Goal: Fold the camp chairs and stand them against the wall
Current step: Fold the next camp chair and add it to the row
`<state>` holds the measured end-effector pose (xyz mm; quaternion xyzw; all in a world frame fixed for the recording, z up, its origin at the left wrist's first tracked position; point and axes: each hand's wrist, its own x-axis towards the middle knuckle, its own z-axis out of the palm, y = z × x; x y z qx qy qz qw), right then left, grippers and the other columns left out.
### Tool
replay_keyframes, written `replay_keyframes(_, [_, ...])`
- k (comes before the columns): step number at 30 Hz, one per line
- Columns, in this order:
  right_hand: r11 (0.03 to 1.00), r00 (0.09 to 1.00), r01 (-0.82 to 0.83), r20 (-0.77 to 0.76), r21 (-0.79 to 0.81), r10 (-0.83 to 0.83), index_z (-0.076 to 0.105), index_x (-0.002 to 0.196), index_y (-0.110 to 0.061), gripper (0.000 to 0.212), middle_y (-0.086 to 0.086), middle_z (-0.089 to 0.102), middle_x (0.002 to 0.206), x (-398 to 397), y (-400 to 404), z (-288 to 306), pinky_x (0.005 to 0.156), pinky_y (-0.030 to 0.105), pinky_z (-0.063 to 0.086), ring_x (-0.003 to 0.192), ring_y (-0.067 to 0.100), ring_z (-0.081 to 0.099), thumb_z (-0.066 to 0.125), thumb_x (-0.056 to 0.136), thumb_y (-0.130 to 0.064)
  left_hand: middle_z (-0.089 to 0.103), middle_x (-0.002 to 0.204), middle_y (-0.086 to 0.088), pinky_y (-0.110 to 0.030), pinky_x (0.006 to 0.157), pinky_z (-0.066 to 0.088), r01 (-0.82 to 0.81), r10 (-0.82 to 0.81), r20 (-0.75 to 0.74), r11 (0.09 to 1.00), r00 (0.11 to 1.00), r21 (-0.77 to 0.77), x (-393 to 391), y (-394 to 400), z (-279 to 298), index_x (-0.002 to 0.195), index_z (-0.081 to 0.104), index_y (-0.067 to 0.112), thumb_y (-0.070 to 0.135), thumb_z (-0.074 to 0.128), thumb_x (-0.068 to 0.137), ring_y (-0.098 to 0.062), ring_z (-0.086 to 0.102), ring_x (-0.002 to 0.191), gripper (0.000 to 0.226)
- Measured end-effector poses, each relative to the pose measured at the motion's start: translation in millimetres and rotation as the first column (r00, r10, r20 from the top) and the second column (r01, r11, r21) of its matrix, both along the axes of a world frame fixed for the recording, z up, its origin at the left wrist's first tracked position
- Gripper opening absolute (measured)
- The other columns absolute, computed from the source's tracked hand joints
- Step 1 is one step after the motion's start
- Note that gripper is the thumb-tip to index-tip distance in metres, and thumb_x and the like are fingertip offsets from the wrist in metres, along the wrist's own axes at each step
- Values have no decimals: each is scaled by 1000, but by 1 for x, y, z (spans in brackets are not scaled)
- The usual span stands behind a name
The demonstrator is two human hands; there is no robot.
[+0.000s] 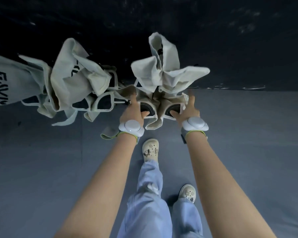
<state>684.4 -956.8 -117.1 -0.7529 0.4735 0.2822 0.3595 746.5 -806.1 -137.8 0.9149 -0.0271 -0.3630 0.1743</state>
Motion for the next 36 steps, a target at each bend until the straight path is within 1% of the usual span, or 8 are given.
replay_keyframes(2, [999, 999, -8, 40, 41, 7, 8, 149, -30, 83, 10, 53, 134, 3, 0, -7, 78, 31, 36, 117, 34, 56, 63, 88, -21, 51, 70, 1, -34, 64, 41, -18, 18, 13, 1000, 1000, -14, 3, -1, -4, 149, 2, 22, 11, 58, 92, -30, 57, 76, 81])
replay_keyframes(6, [1000, 996, 2, 93, 24, -4, 9, 146, -37, 86, 6, 58, 126, 16, -5, -15, 89, 42, 53, 100, 34, 66, 64, 82, -16, 56, 77, -5, -34, 66, 41, -63, 67, 37, 994, 997, -94, 12, -1, -13, 150, 3, 20, 11, 61, 89, -26, 55, 72, 85])
replay_keyframes(11, [1000, 992, 3, 126, 31, -7, 24, 137, -28, 75, 0, 55, 97, 28, -10, -21, 80, 52, 57, 90, 38, 68, 68, 78, -14, 67, 78, -16, -45, 75, 55, -72, 81, 38, 981, 996, -182, 34, -5, -22, 149, 5, 12, 7, 62, 86, -35, 66, 76, 85])
replay_keyframes(13, [999, 991, 37, 126, 31, -40, 29, 132, -20, 69, 0, 52, 88, 39, -11, -22, 79, 52, 57, 90, 39, 68, 71, 78, -14, 66, 82, -8, -42, 79, 55, -33, 50, 85, 980, 995, -198, 44, -7, -21, 149, 5, 11, 8, 61, 87, -30, 66, 79, 83])
replay_keyframes(17, [999, 989, 41, 143, 33, -45, 35, 130, -10, 63, 15, 60, 111, 49, -12, -23, 82, 50, 56, 96, 38, 66, 72, 78, -12, 58, 126, -11, -32, 88, 42, 158, -151, 64, 979, 986, -132, 72, -17, -22, 143, 24, 3, 17, 66, 86, -26, 59, 107, 72])
replay_keyframes(25, [991, 996, -94, 16, 93, 93, 53, 124, -8, 50, 11, 65, 119, 49, -17, -21, 88, 45, 56, 99, 37, 68, 73, 79, -15, 55, 131, -13, -38, 97, 47, 278, -274, -64, 960, 959, 46, 85, -19, -29, 131, 43, 8, 52, 75, 63, -34, 54, 116, 88])
replay_keyframes(30, [981, 981, -193, 34, 25, 192, 61, 109, -8, 26, 15, 70, 106, 44, -6, -21, 84, 42, 57, 91, 35, 70, 66, 84, -15, 48, 138, -17, -39, 103, 42, 212, -212, 19, 977, 977, -5, 58, -17, -11, 143, 21, 2, 28, 74, 78, -35, 50, 124, 88])
replay_keyframes(36, [970, 963, -244, 112, -12, 244, 62, 115, -8, 30, 17, 65, 114, 49, 7, -11, 84, 45, 57, 97, 38, 66, 61, 86, -7, 57, 128, -20, -37, 95, 43, 51, -44, 85, 996, 995, -76, 42, -4, 5, 136, 28, 1, 13, 71, 81, -37, 55, 118, 71])
